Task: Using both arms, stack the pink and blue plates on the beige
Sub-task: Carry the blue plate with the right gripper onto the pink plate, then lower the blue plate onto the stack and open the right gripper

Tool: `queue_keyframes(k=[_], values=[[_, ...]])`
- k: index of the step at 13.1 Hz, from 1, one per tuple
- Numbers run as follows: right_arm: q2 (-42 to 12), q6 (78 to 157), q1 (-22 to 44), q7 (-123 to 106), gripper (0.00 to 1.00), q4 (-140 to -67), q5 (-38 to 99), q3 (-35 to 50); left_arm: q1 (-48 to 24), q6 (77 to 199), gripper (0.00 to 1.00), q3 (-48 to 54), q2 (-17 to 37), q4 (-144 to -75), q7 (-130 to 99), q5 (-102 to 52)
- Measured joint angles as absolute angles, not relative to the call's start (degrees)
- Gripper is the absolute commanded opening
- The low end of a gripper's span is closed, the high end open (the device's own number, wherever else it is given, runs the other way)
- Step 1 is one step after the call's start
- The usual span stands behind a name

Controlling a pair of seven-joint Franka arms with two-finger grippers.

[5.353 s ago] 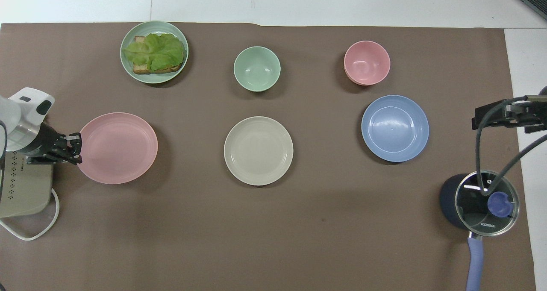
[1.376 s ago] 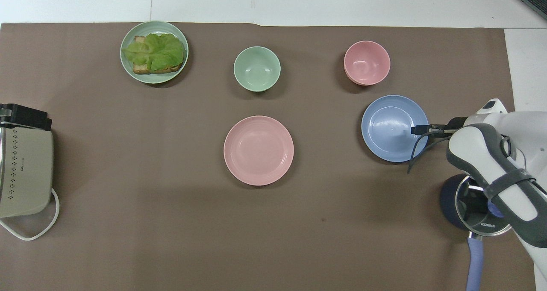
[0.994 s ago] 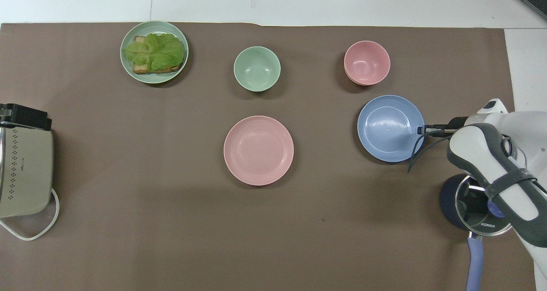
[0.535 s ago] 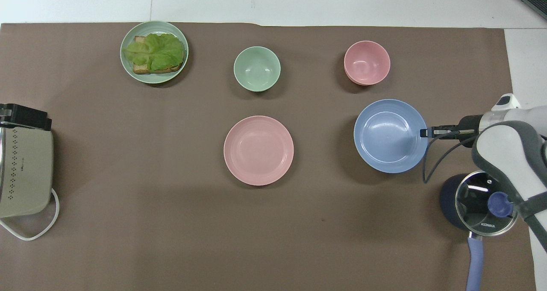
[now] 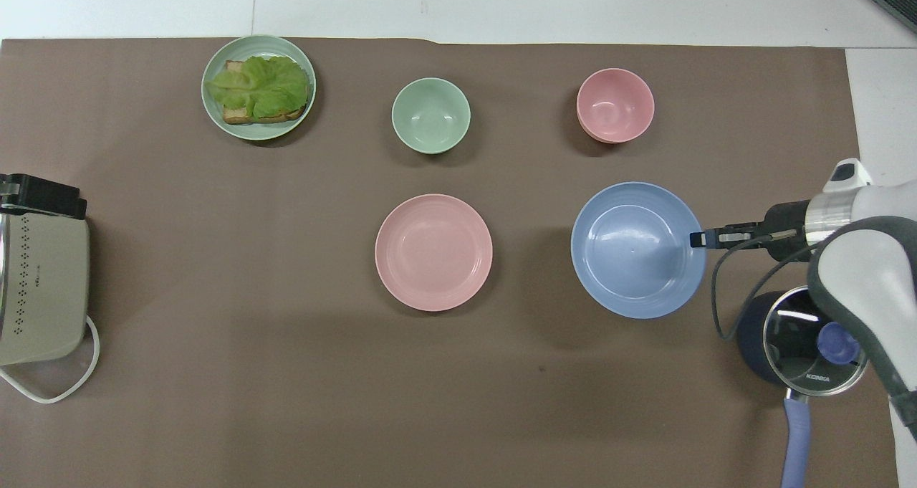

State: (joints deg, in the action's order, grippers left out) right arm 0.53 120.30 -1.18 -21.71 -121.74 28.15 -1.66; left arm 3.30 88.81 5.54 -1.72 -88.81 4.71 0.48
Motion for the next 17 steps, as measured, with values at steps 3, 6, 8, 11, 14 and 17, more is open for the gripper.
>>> queue_keyframes(k=[3,6,8,11,14,17], values=[[-0.02,126.62,9.08,-8.27,0.0,-122.48,27.76,-1.34,3.3,88.81,1.0,5.54,-1.72,-88.81,4.72,0.48],[-2.56,135.18,18.4,2.98,0.0,-123.2,25.73,-1.17,3.3,88.81,1.0,5.54,-1.72,-88.81,4.71,0.48],[-5.51,139.97,22.12,7.25,0.0,-123.03,24.69,-1.16,3.3,88.81,1.0,5.54,-1.72,-88.81,4.71,0.48],[-9.27,142.01,24.99,10.17,0.0,-121.53,24.65,-1.2,3.3,88.81,1.0,5.54,-1.72,-88.81,4.71,0.48],[-11.59,142.15,28.56,12.08,0.0,-120.37,24.63,-1.25,3.3,88.81,1.0,5.54,-1.72,-88.81,4.71,0.48],[-12.58,142.68,29.69,12.26,0.0,-120.32,23.03,-1.32,3.3,88.81,1.0,5.54,-1.72,-88.81,4.72,0.49]])
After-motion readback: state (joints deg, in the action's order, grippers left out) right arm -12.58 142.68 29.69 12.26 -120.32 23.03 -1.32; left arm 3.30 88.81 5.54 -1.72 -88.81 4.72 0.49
